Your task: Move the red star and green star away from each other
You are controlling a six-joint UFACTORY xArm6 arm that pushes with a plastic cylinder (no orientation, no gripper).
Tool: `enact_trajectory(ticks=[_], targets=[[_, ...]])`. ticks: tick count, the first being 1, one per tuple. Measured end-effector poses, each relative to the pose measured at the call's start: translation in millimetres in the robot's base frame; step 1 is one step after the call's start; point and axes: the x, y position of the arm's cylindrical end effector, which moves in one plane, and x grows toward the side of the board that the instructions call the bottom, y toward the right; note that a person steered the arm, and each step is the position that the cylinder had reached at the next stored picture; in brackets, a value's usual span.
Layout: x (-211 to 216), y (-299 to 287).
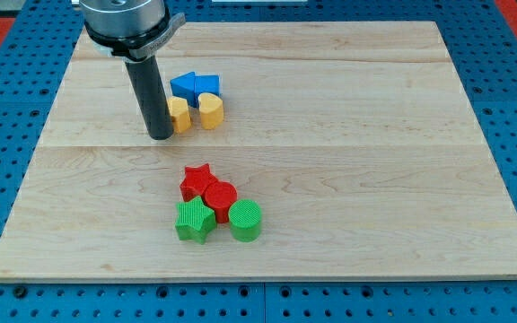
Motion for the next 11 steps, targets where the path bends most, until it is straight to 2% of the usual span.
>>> enact_trajectory(ticks=[3,5,8,10,11], targets=[[-5,-5],[51,-52],[54,-92],[130,-119],[141,-75]])
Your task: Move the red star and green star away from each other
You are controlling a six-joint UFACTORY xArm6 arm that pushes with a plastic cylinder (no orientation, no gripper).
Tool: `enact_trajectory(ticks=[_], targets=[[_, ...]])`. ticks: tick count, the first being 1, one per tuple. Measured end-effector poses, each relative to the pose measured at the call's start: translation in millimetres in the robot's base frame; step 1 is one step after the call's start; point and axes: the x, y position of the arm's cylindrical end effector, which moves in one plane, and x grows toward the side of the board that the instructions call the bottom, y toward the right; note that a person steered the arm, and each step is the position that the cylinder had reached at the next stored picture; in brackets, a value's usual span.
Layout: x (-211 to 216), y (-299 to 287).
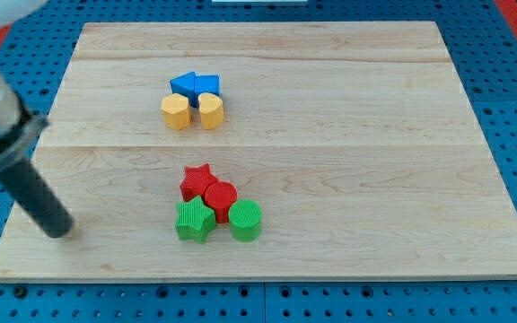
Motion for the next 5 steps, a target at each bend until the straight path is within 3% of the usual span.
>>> enact_trajectory(ticks=[2,4,5], targets=[[-8,110],[-65,147],[-50,129]])
